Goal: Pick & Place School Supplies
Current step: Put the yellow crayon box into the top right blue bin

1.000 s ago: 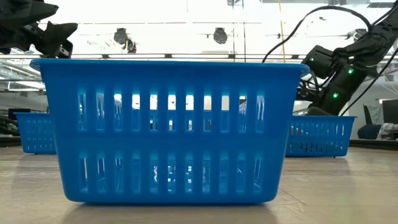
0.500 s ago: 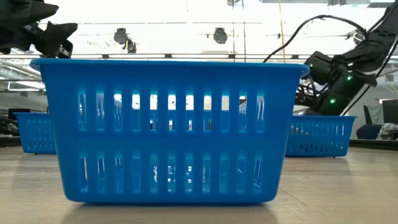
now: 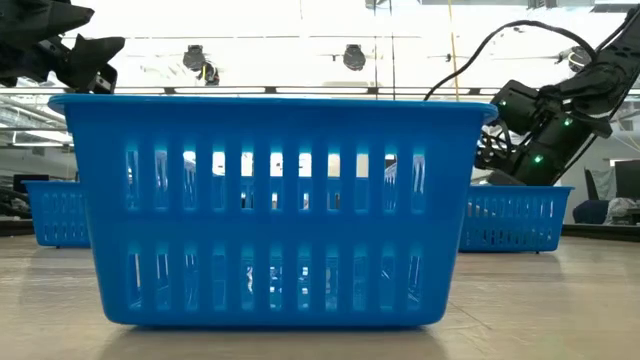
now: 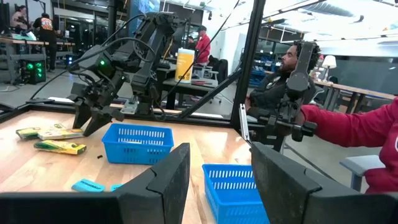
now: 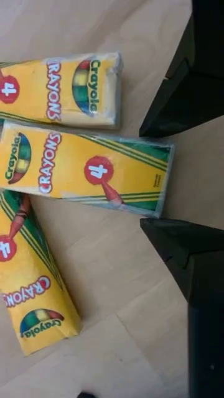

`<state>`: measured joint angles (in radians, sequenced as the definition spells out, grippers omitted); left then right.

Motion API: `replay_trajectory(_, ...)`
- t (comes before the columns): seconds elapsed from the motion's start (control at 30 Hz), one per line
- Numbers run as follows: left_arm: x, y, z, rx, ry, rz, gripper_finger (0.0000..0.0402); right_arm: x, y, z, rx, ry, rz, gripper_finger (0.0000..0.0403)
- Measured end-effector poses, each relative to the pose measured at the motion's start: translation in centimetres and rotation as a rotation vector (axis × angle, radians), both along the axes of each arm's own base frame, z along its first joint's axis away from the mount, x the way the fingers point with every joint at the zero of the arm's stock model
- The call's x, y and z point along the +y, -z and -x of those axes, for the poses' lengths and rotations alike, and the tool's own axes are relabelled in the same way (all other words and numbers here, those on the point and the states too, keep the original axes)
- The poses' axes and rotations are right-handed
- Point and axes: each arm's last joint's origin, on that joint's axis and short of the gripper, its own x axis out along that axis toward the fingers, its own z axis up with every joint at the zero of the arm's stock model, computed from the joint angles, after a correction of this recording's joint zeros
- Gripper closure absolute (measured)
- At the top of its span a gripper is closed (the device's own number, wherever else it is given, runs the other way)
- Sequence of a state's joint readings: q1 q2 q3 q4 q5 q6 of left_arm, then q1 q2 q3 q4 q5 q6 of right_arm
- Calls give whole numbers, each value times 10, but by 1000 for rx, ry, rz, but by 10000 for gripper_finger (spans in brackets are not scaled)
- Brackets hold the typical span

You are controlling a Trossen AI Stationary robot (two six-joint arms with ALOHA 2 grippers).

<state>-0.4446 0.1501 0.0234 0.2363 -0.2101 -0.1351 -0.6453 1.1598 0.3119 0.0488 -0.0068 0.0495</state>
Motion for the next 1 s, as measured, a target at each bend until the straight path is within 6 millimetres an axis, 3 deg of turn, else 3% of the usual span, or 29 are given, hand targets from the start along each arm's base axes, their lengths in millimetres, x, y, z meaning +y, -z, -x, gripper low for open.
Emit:
replay_trajectory(0.53,0,0,0,1,0,0,229,1,13,-19,51,7,129,152)
replay_trajectory(0.77,0,0,0,1,0,0,229,0,26,-19,121,16,104,173)
replay_trajectory(1.0,0,0,0,0,0,0,229,0,27,-19,113,40,89,206)
